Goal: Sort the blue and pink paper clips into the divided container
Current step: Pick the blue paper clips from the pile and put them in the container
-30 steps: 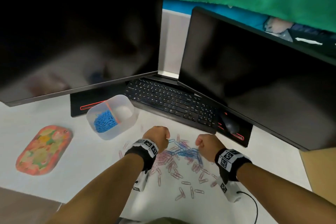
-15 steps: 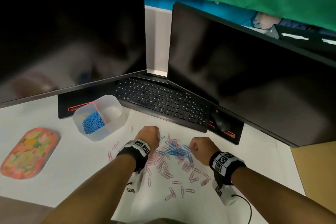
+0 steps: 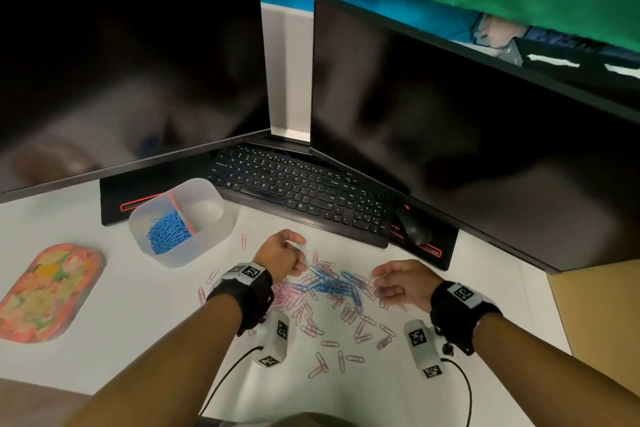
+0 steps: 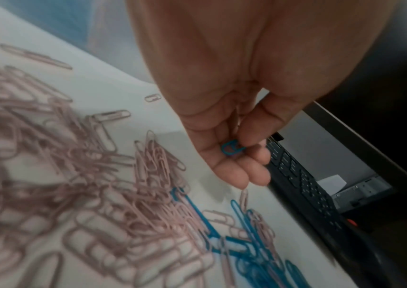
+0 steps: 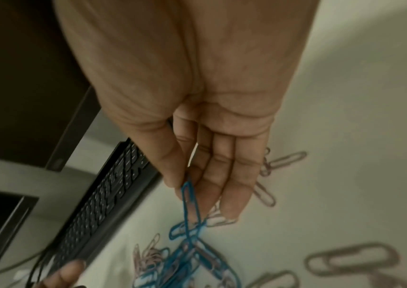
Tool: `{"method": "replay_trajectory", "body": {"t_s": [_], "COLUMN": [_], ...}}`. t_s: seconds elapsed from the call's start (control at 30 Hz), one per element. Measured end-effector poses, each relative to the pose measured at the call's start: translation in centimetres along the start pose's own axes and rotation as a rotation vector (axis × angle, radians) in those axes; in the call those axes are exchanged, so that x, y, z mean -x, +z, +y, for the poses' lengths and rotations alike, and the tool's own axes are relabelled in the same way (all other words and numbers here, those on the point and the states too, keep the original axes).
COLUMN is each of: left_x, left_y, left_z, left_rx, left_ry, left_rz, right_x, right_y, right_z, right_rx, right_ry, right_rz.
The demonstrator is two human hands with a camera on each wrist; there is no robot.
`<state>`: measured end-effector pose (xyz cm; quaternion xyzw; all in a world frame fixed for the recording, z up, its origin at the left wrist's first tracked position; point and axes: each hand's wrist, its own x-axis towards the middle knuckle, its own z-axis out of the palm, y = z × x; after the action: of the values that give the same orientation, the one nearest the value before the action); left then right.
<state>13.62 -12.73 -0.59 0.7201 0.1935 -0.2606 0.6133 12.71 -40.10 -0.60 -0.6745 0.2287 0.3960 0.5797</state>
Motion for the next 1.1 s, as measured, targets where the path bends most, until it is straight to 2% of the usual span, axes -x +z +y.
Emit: {"method": "replay_trajectory", "body": {"t_s": [0.13, 0.2, 0.27, 0.37, 0.43, 0.5, 0.73, 0.9, 1.0, 1.1], "left_x": [0.5, 0.5, 0.7, 0.8, 0.7, 0.5, 0.9, 1.3, 1.8, 2.0], "left_y": [0.7, 1.0, 1.5, 2.4, 2.9, 3.2, 2.3, 1.3, 0.9, 0.5], "left_z": [0.4, -0.2, -1.0, -2.0, -2.4, -2.8, -3.1, -2.5, -2.1, -2.1], "left_rx": [0.004, -0.207, -0.525, -0.897, -1.063, -1.118, -1.026, -0.821, -0.676, -0.475], "left_ry": [-0.013, 0.044, 0.183, 0.361, 0.410, 0.440, 0.348, 0.308, 0.289, 0.198], "left_rz": [-0.054, -0.026, -0.019, -0.117, -0.145, -0.121, -0.107, -0.063, -0.020, -0.039], "right_x": [0.3, 0.3, 0.2, 0.0, -0.1, -0.5, -1.8, -2.0, -2.1, -2.3], "right_y": [0.7, 1.3, 2.1, 3.4, 4.1, 4.6, 5.6, 6.5, 7.0, 7.1], "right_z": [0.5, 0.6, 0.7, 0.8, 0.9, 0.9, -0.3, -1.4, -1.8, -1.8], "right_rx": [-0.329, -0.324, -0.078, 0.531, 0.702, 0.814, 1.049, 1.220, 1.249, 1.230], "right_ry": [0.050, 0.057, 0.007, -0.192, -0.319, -0.394, -0.431, -0.429, -0.439, -0.419], "right_rz": [-0.040, 0.000, 0.068, 0.237, 0.318, 0.340, 0.316, 0.249, 0.230, 0.201]}}
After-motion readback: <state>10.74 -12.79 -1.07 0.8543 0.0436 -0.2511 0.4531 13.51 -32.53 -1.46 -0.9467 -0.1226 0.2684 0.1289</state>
